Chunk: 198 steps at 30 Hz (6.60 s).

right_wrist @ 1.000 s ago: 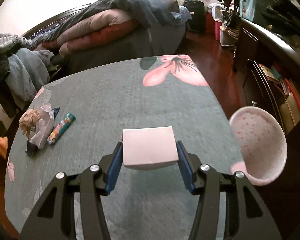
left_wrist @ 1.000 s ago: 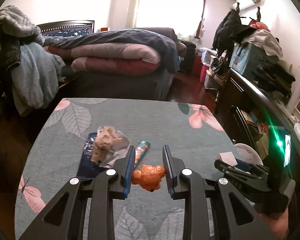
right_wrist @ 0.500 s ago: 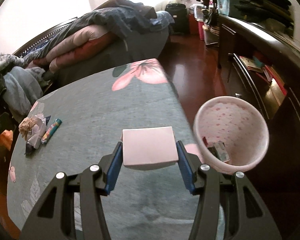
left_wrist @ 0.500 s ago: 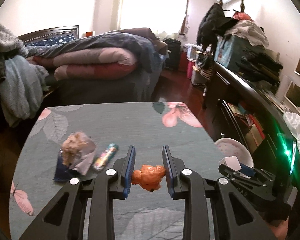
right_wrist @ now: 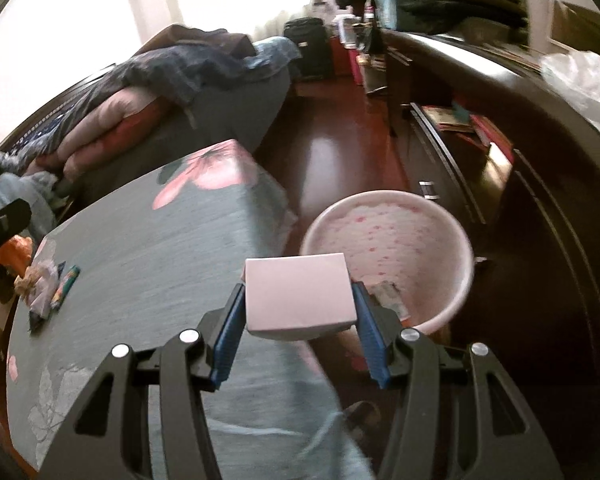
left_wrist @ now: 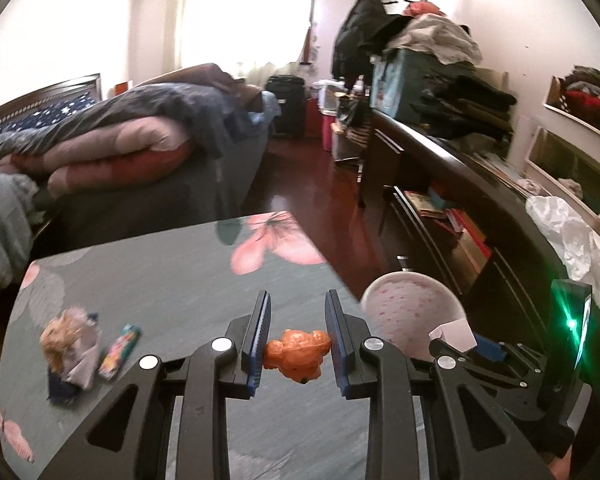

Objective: Collect trash
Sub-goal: 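Carry the orange toy and pink box over the pink wastebasket, then open both tools to drop the toy and box into the wastebasket, then move both open tools back over the table, then grasp the crumpled tan tissue with the left tool, then grasp the crumpled white paper with the right tool while the left tool holds the tissue, then carry the tan tissue and white paper over the pink wastebasket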

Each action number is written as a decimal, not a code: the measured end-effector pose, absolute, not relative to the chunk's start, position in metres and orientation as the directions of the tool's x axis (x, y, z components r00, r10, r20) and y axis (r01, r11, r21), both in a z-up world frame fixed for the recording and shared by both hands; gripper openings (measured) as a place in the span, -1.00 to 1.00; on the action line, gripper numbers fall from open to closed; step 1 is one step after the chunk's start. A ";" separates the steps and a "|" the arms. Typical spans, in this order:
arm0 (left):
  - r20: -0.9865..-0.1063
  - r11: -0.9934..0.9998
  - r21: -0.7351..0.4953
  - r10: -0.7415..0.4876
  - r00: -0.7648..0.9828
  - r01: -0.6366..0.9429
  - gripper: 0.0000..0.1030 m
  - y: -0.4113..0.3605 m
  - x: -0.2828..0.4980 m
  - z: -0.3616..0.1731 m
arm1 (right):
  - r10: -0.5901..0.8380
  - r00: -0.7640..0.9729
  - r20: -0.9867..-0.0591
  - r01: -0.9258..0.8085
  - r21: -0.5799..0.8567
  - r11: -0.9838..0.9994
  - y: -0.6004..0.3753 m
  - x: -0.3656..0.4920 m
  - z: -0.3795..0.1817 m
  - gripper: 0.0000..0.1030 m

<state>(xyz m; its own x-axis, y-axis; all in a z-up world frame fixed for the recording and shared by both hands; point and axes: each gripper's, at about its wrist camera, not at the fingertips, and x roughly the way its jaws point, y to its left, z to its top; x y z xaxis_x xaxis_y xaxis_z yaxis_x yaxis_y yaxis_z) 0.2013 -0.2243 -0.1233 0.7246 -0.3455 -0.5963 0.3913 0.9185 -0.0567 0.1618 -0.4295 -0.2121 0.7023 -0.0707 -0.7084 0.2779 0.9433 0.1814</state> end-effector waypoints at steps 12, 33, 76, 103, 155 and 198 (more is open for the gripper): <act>-0.577 0.856 -0.015 -0.429 0.695 0.517 -0.46 -0.304 0.222 -0.120 | -0.158 0.698 -0.699 0.387 0.182 0.904 -0.491 0.155 -0.220 0.03; -0.690 0.797 -0.022 -0.449 0.568 0.603 -0.46 -0.401 0.287 -0.176 | -0.217 0.645 -0.732 0.463 0.148 0.874 -0.547 0.197 -0.267 0.03; -0.602 0.909 -0.007 -0.337 0.724 0.417 0.76 -0.269 0.229 -0.121 | -0.148 0.740 -0.656 0.326 0.158 0.932 -0.447 0.167 -0.191 0.67; -0.594 0.997 -0.079 -0.069 0.801 0.028 0.84 -0.016 0.192 -0.125 | 0.043 0.720 -0.693 -0.002 0.059 0.998 -0.236 0.199 -0.177 0.68; -0.615 0.973 -0.169 0.021 0.789 -0.157 -0.67 0.083 0.221 -0.165 | 0.210 0.634 -0.745 -0.270 0.041 0.962 -0.091 0.267 -0.200 0.68; -0.592 0.980 -0.185 -0.048 0.805 -0.078 -0.67 0.049 0.193 -0.140 | 0.292 0.617 -0.731 -0.222 0.194 0.956 -0.152 0.249 -0.195 -0.05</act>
